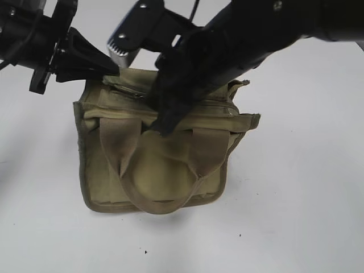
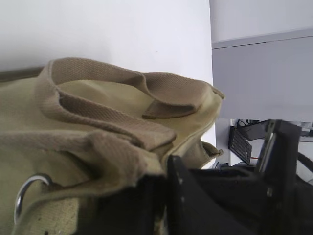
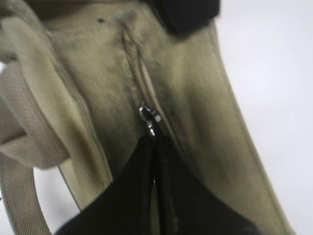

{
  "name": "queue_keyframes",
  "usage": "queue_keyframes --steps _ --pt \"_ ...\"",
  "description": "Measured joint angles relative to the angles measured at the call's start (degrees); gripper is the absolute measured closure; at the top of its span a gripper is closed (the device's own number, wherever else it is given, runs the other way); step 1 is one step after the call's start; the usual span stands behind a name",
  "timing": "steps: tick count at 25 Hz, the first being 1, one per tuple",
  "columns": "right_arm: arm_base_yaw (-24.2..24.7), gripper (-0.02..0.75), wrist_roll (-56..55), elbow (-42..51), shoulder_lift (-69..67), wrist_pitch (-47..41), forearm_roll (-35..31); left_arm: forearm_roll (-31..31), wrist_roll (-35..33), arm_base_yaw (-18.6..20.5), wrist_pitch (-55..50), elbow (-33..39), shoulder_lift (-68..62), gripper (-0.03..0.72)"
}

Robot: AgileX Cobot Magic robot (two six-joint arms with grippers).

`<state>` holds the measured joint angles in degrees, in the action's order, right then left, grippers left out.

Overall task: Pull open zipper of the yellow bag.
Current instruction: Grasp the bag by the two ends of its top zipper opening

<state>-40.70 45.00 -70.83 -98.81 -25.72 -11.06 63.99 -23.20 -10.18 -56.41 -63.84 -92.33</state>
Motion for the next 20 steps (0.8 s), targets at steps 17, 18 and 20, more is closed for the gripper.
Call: queue_keyframes --steps 17,18,20 --pt "17.83 0.736 -11.4 0.11 7.26 -23.93 1.62 0.89 0.0 0.0 0.11 0.0 0.0 0.659" --pt "18.08 0.736 -11.81 0.11 7.26 -24.5 1.62 0.89 0.0 0.0 0.11 0.0 0.0 0.659" --pt "18.56 0.736 -13.01 0.11 7.26 -25.4 1.85 0.84 0.0 0.0 0.11 0.0 0.0 0.659"
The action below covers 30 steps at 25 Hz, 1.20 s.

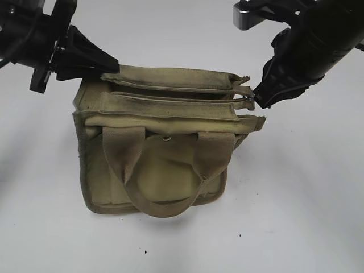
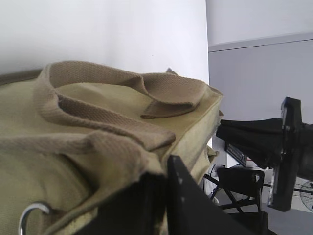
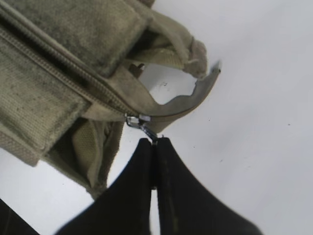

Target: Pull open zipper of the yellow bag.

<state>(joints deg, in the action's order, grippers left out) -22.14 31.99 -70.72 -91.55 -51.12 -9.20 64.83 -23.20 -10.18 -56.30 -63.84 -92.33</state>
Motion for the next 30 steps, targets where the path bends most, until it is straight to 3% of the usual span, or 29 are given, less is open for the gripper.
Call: queue_keyframes --steps 4,6,8,11,13,16,21,27,30 --pt "0.24 0.731 -3.29 0.0 0.0 -0.86 -0.34 0.0 0.0 0.0 0.0 0.0 0.0 0.659" --pt "0.24 0.669 -5.77 0.0 0.5 -1.46 -1.35 -0.05 0.0 0.0 0.0 0.0 0.0 0.656" --pt "0.32 0.525 -8.19 0.05 1.83 -1.68 -2.44 -0.17 -0.02 0.0 0.0 0.0 0.0 0.622" --pt "0.32 0.221 -11.97 0.05 4.98 -2.84 -3.04 -0.89 -0.63 0.0 0.0 0.0 0.61 0.505" --pt "0.32 0.144 -13.89 0.05 7.49 -5.39 -3.04 -2.95 -1.85 0.0 0.0 0.0 2.25 0.432" --pt "0.32 0.142 -17.15 0.05 11.09 -10.27 -2.46 -8.1 -2.78 0.0 -1.13 0.0 6.02 0.385" --pt "0.32 0.143 -22.19 0.05 17.54 -17.57 0.3 -21.47 -2.16 0.0 -1.38 -0.05 16.58 0.374" --pt "0.32 0.144 -23.21 3.91 29.56 -18.14 2.3 -42.57 8.2 0.0 -2.82 0.26 33.05 0.374" --pt "0.32 0.144 -23.26 9.49 36.74 -18.18 2.44 -49.25 11.59 0.0 -3.59 3.44 42.4 0.374"
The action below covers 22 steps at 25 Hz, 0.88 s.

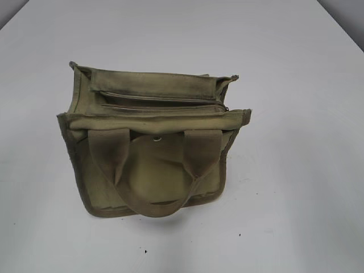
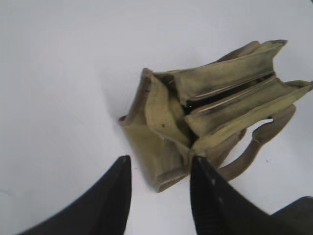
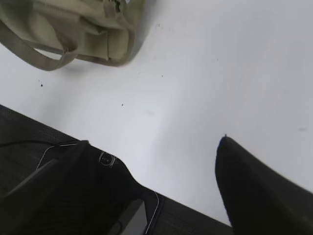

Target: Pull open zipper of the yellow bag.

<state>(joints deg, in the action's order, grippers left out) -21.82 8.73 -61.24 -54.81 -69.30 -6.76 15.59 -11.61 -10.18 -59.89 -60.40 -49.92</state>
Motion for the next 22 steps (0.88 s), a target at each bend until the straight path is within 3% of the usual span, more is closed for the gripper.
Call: queue_keyframes --steps 13,22 --pt "0.0 0.144 -0.01 27.32 32.8 1.32 0.22 -8.24 1.11 0.0 -1.42 25.94 40.67 0.374" --pt "0.0 0.144 0.37 33.38 38.44 6.26 0.22 -9.92 3.52 0.0 -1.38 30.42 44.52 0.374"
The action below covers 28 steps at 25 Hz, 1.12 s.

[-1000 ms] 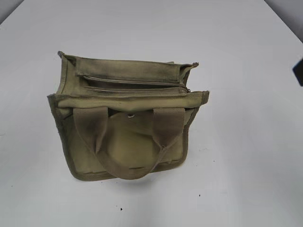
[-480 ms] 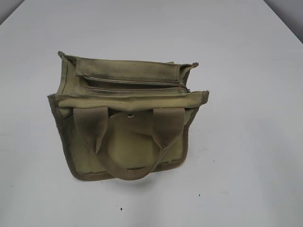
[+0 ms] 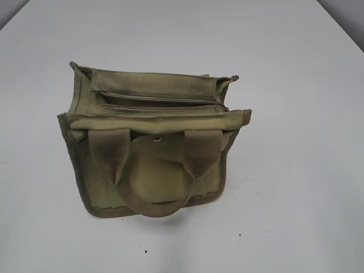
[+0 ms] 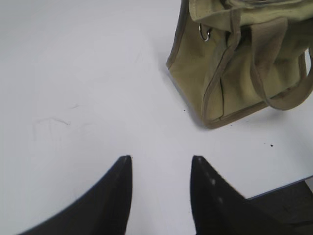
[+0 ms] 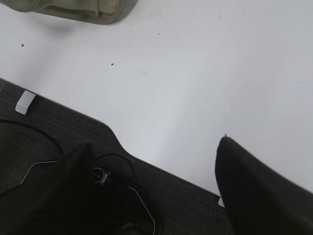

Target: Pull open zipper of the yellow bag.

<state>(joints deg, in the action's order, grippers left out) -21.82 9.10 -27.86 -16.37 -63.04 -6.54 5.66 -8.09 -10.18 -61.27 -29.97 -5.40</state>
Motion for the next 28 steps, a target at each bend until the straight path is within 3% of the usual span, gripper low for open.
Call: queue_keyframes --steps 24,28 --pt "0.04 0.144 0.88 0.05 0.0 0.17 -0.05 -0.11 0.16 0.0 0.11 0.0 0.0 0.379" --pt "3.71 0.144 0.88 0.05 0.0 0.17 -0.44 -0.11 0.16 0.05 0.11 0.0 0.0 0.379"
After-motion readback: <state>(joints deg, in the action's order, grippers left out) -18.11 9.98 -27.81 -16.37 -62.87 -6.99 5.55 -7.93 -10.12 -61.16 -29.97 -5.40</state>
